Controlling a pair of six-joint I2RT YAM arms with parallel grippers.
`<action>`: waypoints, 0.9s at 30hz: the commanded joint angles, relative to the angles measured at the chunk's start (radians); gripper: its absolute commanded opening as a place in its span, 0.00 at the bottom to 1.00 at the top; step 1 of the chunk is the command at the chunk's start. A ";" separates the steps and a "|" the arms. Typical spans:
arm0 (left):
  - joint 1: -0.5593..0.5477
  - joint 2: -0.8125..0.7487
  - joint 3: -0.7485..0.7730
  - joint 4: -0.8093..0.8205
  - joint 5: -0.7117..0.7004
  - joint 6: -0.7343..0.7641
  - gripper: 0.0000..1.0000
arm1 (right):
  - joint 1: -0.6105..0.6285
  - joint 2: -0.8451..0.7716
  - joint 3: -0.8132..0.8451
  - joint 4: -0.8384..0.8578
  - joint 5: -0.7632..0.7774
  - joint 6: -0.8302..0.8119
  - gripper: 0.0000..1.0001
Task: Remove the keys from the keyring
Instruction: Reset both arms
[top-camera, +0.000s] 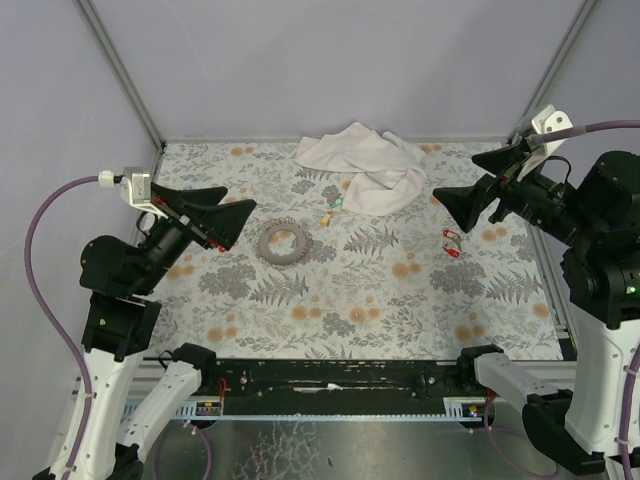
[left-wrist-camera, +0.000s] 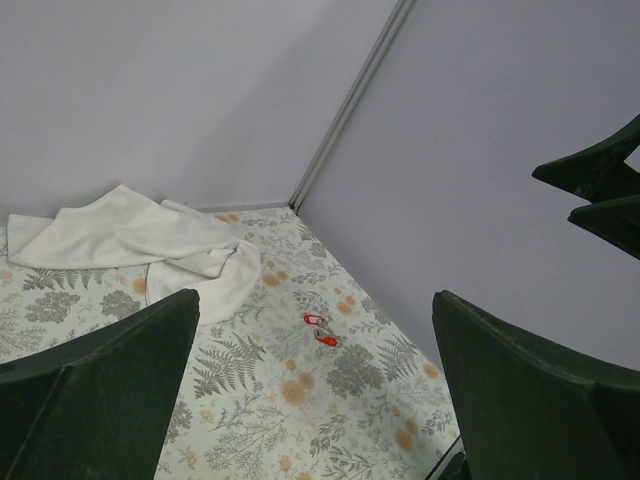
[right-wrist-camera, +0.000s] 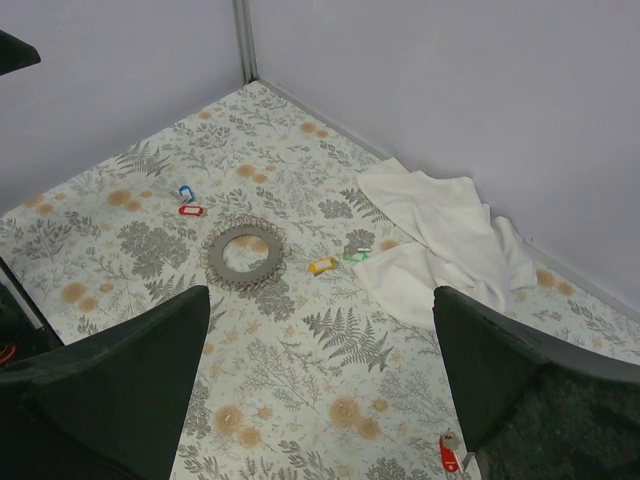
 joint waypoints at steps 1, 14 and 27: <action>0.006 -0.007 0.008 0.063 0.030 0.000 1.00 | -0.003 -0.008 0.025 0.039 0.010 0.044 0.99; 0.006 -0.001 0.028 0.021 0.015 0.049 1.00 | -0.003 -0.004 0.026 0.045 0.004 0.037 0.99; 0.006 -0.008 0.043 0.004 0.022 0.058 1.00 | -0.003 0.000 0.027 0.056 0.009 0.037 0.99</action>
